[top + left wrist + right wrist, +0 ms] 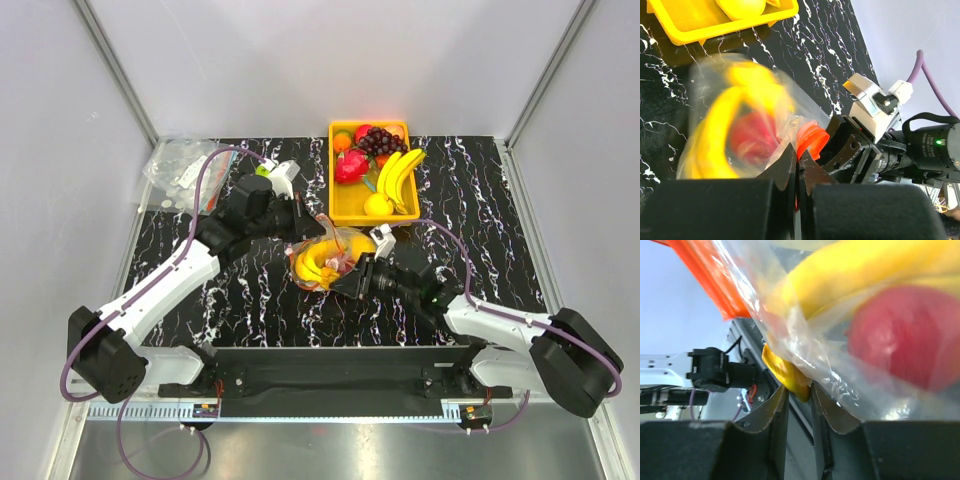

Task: Place the food in the zip-top bag and seal the zipper
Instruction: Adjust the zipper food storage bag at the center of the board.

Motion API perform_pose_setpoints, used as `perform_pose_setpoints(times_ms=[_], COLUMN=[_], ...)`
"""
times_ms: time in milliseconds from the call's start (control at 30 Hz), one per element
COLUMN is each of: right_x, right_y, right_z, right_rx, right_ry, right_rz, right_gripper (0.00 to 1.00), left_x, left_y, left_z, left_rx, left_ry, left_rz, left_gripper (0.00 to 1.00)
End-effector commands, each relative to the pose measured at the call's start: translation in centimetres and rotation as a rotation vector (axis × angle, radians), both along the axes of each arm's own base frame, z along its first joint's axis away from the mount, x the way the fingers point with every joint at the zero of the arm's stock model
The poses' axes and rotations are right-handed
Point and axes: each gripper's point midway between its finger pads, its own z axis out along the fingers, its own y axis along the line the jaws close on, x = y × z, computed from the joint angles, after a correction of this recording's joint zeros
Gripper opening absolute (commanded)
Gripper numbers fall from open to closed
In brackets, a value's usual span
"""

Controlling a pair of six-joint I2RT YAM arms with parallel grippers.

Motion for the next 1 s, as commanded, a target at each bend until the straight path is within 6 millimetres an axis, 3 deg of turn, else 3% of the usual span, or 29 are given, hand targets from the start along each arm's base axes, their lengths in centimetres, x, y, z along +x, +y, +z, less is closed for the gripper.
perform_pose_setpoints(times_ms=[0,200,433,567,767,967], right_x=[0.1,0.6,2.3,3.8,6.0,6.0], right_y=[1.3,1.9,3.0,3.1,1.1,-0.3], right_z=[4.4,7.0,7.6,7.6,6.0,4.6], right_rx=[0.092,0.095,0.088,0.057,-0.054,-0.136], right_ry=[-0.056,-0.1,-0.09,-0.077,-0.033,-0.03], right_rz=[0.037,0.05,0.016,-0.045,-0.214,-0.253], right_gripper=[0.28,0.28,0.26,0.3,0.38,0.47], left_x=[0.7,0.8,-0.5,-1.6,-2.9,-2.7], left_y=[-0.3,-0.6,-1.6,-2.2,-2.1,-1.6], left_z=[1.6,0.6,-0.2,-0.1,0.7,2.1], left_rx=[-0.039,-0.032,-0.02,-0.02,-0.025,-0.029], left_ry=[-0.067,-0.047,-0.029,-0.024,-0.027,-0.041], left_rz=[-0.004,-0.001,-0.026,-0.047,-0.068,-0.067], left_gripper=[0.0,0.0,0.0,0.0,0.0,0.0])
